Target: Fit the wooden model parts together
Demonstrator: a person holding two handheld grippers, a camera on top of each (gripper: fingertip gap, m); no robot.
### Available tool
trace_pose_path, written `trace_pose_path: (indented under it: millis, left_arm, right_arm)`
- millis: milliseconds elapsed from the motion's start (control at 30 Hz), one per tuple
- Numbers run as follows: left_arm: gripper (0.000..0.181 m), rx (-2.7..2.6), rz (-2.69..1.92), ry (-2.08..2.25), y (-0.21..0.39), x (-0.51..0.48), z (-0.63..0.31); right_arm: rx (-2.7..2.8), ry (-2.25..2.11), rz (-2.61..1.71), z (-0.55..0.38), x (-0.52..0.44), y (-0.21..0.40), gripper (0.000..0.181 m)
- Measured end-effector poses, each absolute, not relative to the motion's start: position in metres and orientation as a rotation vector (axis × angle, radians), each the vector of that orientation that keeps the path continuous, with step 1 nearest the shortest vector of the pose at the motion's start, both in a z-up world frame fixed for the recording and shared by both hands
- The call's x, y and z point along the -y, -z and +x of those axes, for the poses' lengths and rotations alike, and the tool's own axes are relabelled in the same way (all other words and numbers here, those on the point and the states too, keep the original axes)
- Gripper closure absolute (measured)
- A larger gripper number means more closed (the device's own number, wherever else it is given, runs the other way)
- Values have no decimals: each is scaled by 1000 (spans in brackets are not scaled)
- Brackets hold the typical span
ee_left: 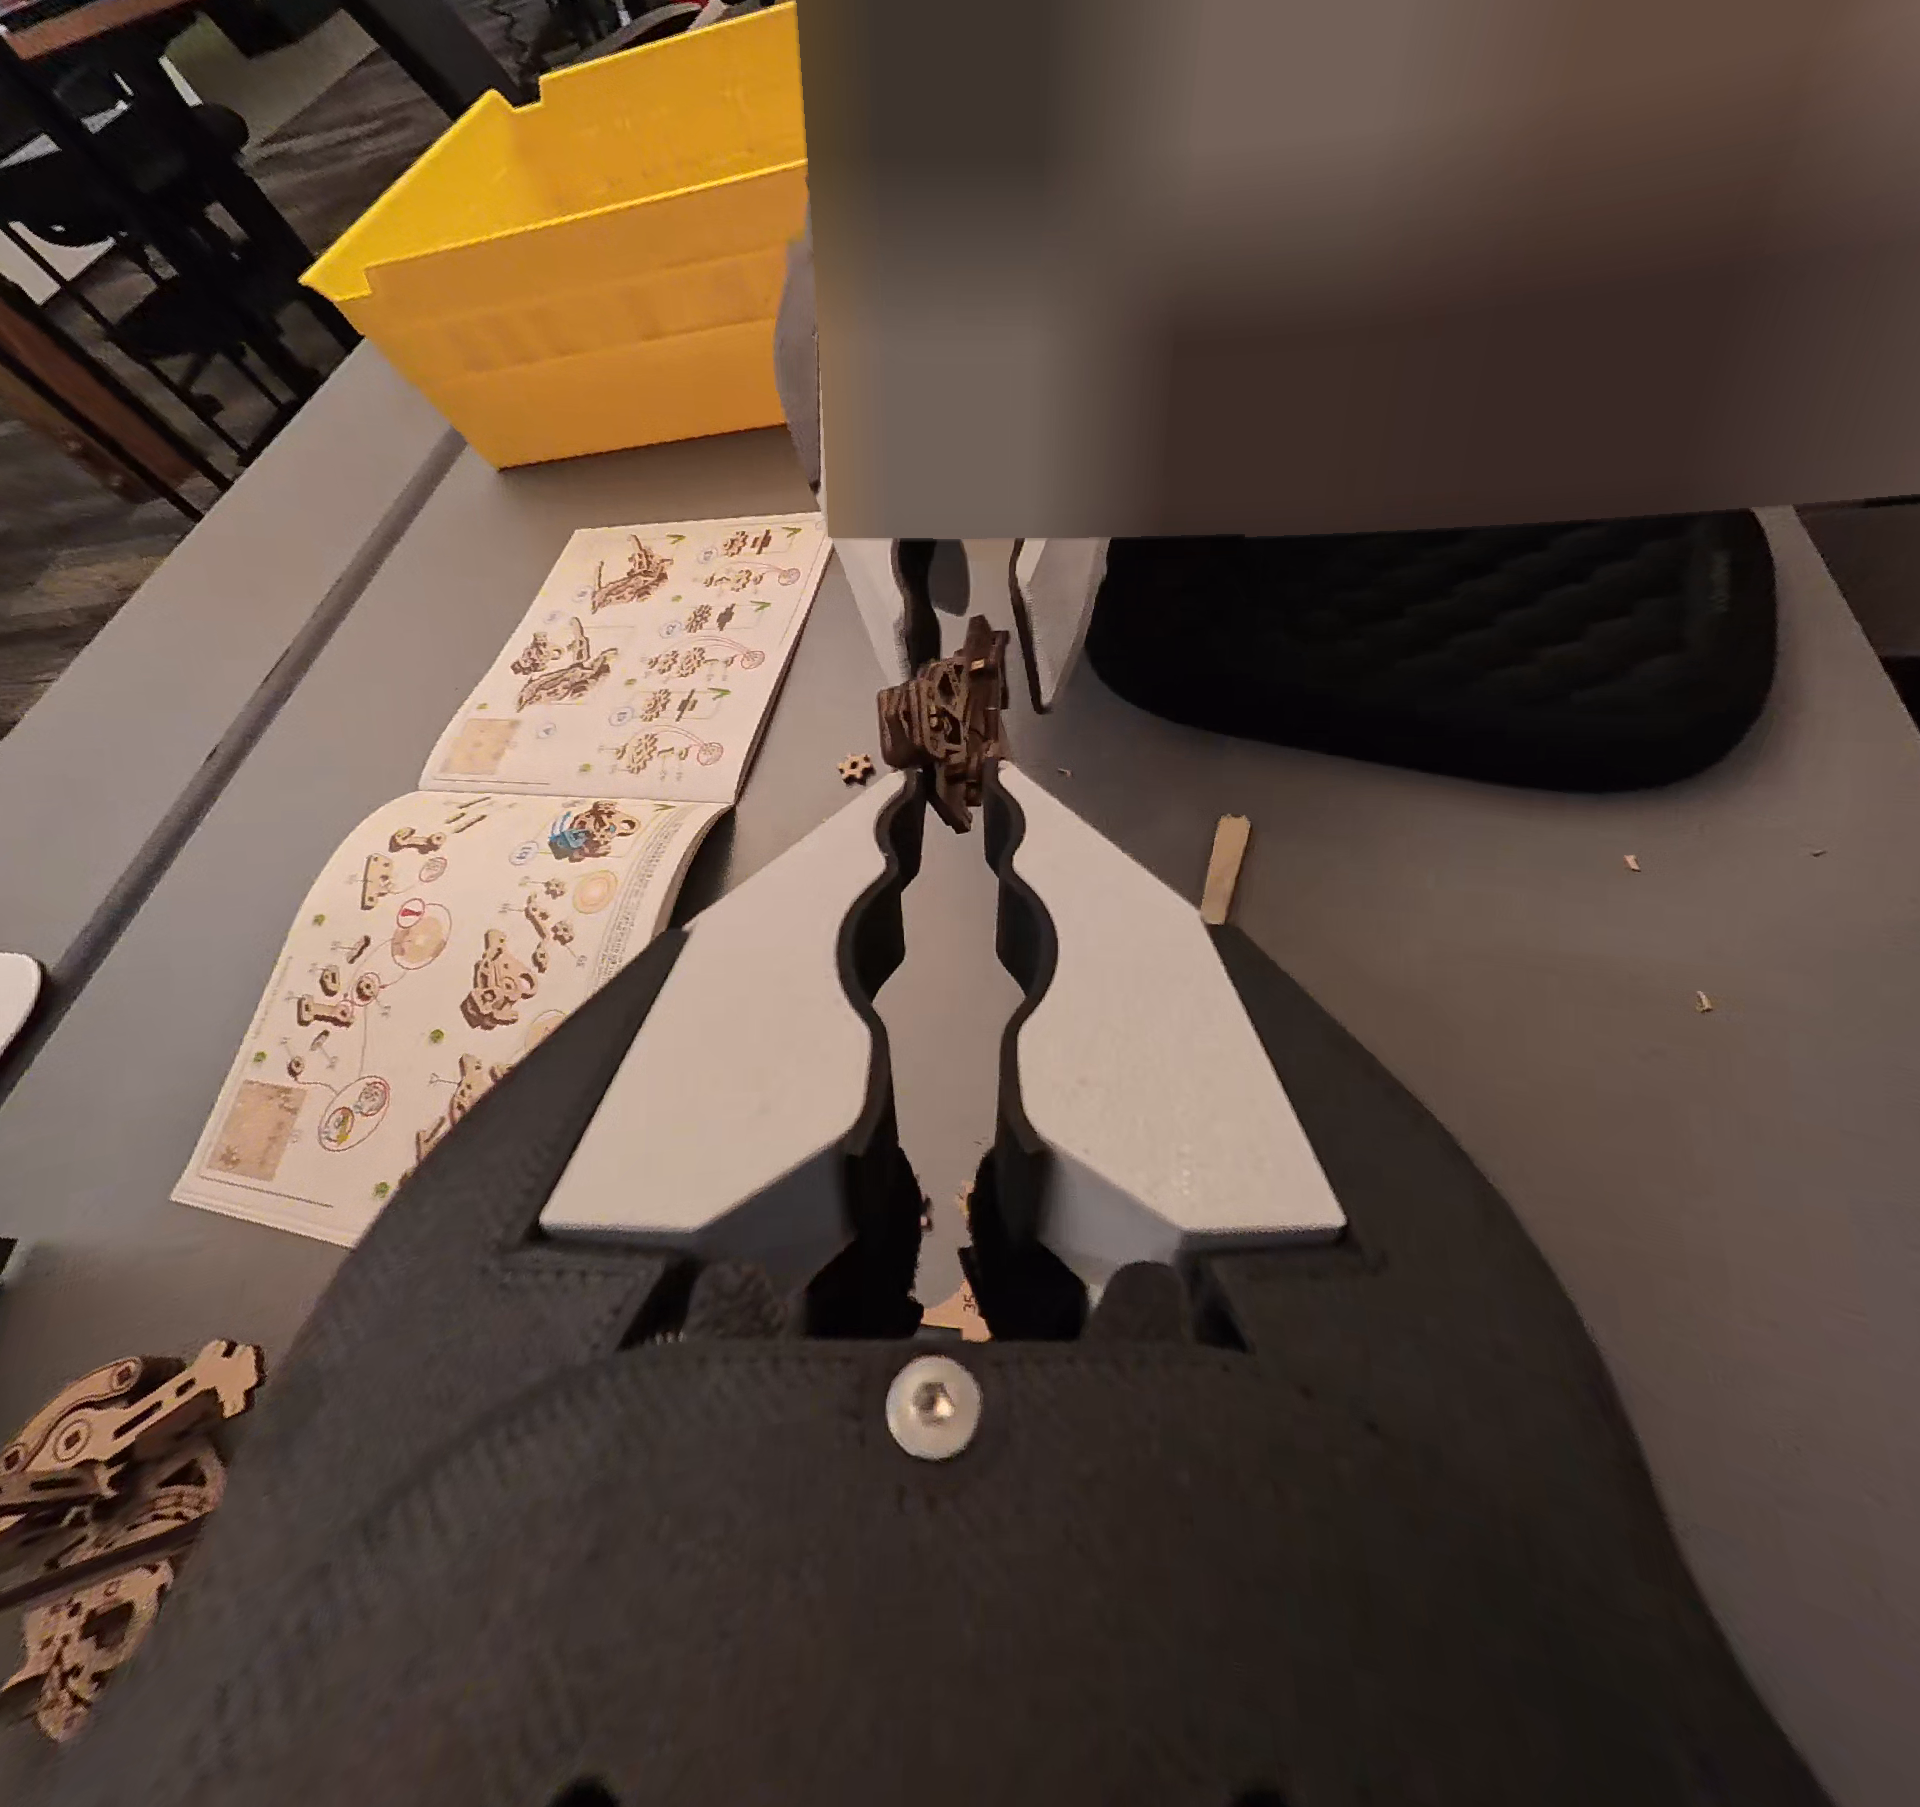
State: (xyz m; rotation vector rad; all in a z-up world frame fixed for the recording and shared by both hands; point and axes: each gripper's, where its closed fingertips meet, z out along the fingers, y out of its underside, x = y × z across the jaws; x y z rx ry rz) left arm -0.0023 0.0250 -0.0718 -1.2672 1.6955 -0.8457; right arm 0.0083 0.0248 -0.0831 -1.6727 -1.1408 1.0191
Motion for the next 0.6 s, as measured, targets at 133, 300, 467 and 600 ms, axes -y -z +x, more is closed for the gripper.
trace_pose_path:
  millis: [133,300,467,600]
  left_arm:
    - [171,-1708,-1264,830,74,-24,-2]
    - [172,-1719,-1267,830,76,-23,-2]
    - [172,-1716,-1266,859,74,-22,-3]
    - [172,-1713,-1271,875,74,-21,-3]
  right_arm:
    - [1111,-1051,-1667,8,-26,81,162]
    - [1110,-1048,-1662,8,-26,80,165]
    - [1113,-1053,-1669,7,-26,82,165]
    - [1125,-1031,-1652,7,-26,81,166]
